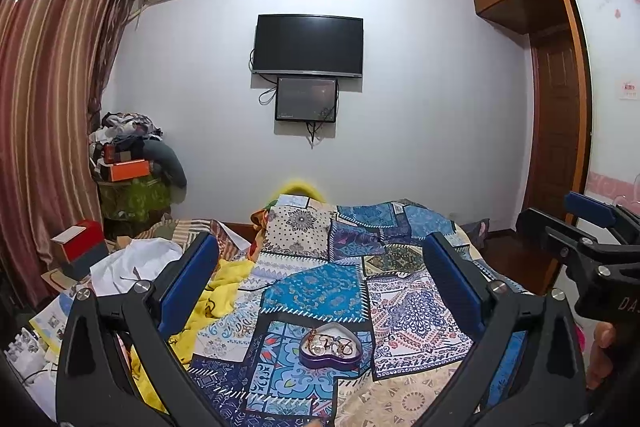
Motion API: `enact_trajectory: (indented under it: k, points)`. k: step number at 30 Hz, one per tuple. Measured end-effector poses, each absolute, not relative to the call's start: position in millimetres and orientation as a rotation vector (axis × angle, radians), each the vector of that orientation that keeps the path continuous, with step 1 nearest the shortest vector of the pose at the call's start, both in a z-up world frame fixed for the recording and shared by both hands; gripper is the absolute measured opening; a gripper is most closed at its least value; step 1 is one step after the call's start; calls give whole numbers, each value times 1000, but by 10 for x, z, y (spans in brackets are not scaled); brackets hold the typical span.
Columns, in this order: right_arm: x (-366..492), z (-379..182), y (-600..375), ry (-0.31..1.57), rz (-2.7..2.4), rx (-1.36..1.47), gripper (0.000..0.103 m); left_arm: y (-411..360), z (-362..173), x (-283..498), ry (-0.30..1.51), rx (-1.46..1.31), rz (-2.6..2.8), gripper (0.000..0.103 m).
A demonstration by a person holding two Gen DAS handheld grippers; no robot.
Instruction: Organize jewelry
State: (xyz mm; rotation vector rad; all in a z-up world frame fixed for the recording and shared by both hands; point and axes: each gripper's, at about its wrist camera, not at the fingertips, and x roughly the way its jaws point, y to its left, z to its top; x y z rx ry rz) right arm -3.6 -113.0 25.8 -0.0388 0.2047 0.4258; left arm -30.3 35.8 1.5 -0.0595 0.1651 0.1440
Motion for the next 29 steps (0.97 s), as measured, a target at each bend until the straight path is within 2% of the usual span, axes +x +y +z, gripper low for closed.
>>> enact_trajectory:
  k: [29]
  points:
    - [-3, 208, -1084, 222, 427, -50, 102, 373, -4, -328, 170, -65, 138, 102]
